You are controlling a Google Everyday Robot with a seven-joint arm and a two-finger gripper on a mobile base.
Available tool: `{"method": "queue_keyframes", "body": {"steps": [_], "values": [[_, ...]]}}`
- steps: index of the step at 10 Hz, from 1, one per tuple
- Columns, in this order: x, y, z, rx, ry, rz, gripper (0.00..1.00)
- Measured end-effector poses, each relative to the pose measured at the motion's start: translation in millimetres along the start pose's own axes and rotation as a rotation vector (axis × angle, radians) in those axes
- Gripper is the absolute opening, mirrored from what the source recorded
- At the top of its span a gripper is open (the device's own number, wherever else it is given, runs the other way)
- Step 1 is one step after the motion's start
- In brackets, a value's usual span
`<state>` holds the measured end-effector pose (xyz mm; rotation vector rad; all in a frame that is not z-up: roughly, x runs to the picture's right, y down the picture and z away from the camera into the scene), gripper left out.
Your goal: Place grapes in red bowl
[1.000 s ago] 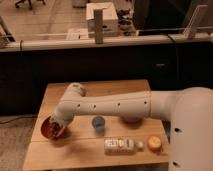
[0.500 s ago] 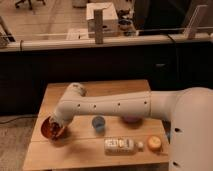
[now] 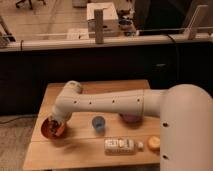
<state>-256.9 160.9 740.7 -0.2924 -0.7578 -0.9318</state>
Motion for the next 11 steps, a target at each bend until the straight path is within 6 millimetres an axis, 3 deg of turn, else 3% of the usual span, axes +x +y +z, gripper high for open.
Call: {"method": "queue_keyframes", "body": {"steps": [8,11], "values": [[12.6,-16.9,47.0,-0.048,-0.022,-0.023,0.02],[13.7,-18.1,57.4,-0.085,-0.008,-0.025,0.28]]}}
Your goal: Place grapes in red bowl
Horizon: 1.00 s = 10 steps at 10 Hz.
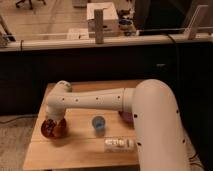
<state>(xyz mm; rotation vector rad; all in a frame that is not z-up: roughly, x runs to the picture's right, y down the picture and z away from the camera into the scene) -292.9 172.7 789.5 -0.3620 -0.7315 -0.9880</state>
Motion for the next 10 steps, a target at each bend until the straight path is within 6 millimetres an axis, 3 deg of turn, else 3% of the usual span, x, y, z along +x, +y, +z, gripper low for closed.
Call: {"method": "queue_keyframes", "body": {"steps": [5,10], "values": [[0.2,0.8,3.7,-0.027,0.02,-0.007,0.78],[-3.7,-4.4,-2.7,-0.015,0.012,-0.015,0.8]]}}
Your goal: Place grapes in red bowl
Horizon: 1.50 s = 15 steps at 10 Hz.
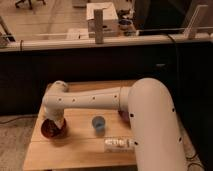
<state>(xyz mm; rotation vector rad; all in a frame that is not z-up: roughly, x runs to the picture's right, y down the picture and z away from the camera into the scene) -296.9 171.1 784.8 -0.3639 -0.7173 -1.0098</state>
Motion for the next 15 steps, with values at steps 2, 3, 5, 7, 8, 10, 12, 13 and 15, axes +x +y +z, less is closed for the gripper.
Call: {"method": "queue_keyframes", "body": {"steps": [2,3,5,7,8,10,12,13,15], "values": [[-6.1,-9.0,-12.3,0.034,-0.011,-0.016,0.8],[-7.0,-11.5,-18.2,0.047,-0.012,-0.021,0.8],[-12.5,-20.5,-33.3,0.075,-0.009,-0.04,0.8],[-13.5,-21.6,-38.4,0.077,-0.013,-0.045,0.8],[-13.7,-21.7,-40.2,0.075,-0.016,-0.047,0.8],[-14.6,-22.3,-43.3,0.072,-0.023,-0.052,0.8],[-14.3,-21.9,-43.3,0.071,-0.023,-0.051,0.8],[-14.3,-21.9,-43.3,0.072,-0.023,-0.051,0.8],[-14.2,-21.8,-43.4,0.072,-0.023,-0.051,0.8]]}}
